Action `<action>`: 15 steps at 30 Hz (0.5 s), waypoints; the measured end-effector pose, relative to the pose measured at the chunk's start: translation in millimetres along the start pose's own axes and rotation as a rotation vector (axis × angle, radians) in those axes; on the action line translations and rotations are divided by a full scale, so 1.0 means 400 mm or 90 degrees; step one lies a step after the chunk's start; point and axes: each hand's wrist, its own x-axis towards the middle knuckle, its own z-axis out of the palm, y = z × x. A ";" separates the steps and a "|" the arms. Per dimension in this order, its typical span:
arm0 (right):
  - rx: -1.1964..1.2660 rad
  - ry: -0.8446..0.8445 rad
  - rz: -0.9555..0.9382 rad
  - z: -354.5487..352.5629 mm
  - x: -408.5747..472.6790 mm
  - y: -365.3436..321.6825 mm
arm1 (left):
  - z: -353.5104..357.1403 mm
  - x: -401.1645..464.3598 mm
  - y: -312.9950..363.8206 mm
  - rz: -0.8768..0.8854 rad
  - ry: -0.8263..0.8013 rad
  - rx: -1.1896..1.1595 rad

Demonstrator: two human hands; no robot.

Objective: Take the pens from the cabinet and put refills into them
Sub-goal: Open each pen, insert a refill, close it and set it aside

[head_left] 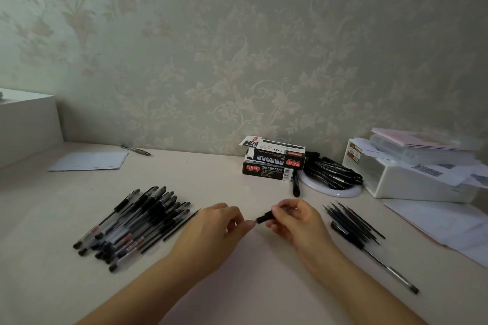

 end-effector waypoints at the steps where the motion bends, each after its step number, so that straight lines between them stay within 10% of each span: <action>1: 0.002 -0.017 -0.002 0.002 -0.002 0.001 | 0.001 0.000 -0.001 0.007 -0.003 0.006; 15: -0.283 -0.173 -0.088 0.031 -0.029 -0.009 | 0.015 -0.003 0.021 0.051 -0.097 0.019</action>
